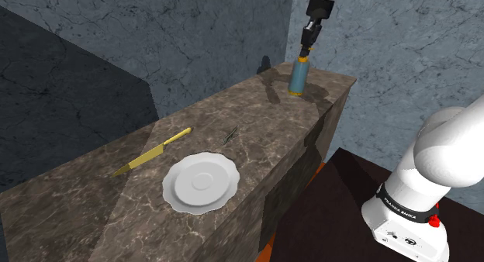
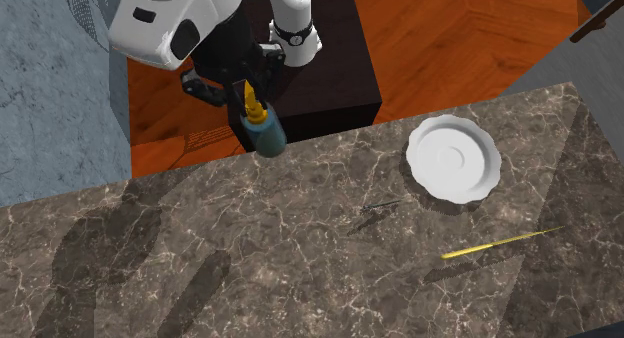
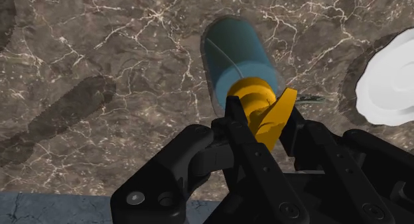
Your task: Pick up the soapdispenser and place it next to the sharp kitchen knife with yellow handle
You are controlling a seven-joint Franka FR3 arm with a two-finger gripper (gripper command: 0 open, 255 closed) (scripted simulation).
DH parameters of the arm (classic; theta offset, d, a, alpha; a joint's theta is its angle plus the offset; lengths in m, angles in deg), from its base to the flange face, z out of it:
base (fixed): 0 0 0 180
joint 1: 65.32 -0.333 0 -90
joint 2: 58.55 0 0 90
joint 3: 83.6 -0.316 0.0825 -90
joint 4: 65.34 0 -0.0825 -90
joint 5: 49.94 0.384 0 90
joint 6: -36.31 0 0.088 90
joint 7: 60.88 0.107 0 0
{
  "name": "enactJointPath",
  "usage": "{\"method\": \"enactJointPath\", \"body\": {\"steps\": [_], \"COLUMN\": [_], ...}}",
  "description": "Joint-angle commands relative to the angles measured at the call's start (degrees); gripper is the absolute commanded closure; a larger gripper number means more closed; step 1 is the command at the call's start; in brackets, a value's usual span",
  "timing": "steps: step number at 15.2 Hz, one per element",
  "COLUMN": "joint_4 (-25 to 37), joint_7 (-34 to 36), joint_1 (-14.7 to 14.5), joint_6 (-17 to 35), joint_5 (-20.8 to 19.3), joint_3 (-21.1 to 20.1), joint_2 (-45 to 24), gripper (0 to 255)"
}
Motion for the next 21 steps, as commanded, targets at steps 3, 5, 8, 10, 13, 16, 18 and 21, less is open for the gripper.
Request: {"method": "enactJointPath", "body": {"steps": [3,5,8,10,13,16,18,21], "joint_4": [3.5,5.3,8.1,10.0,8.7,6.9,6.0,5.2], "joint_7": [0.3,0.4,0.5,0.5,3.3,7.4,10.0,14.0], "joint_1": [-0.1,-0.2,-0.3,-0.3,-1.2,-2.5,-3.4,-4.7], "joint_6": [-3.2,-4.7,-7.0,-8.6,-7.6,-6.0,-4.9,-3.2], "joint_5": [0.1,0.1,0.2,0.3,0.7,1.3,1.8,2.5], "joint_3": [-0.1,-0.2,-0.2,-0.2,-2.2,-5.2,-7.2,-10.1], "joint_2": [-0.3,-0.6,-1.1,-1.5,-0.9,-0.5,-0.6,-1.1], "gripper": [255,255,255,255,255,255,255,255]}}
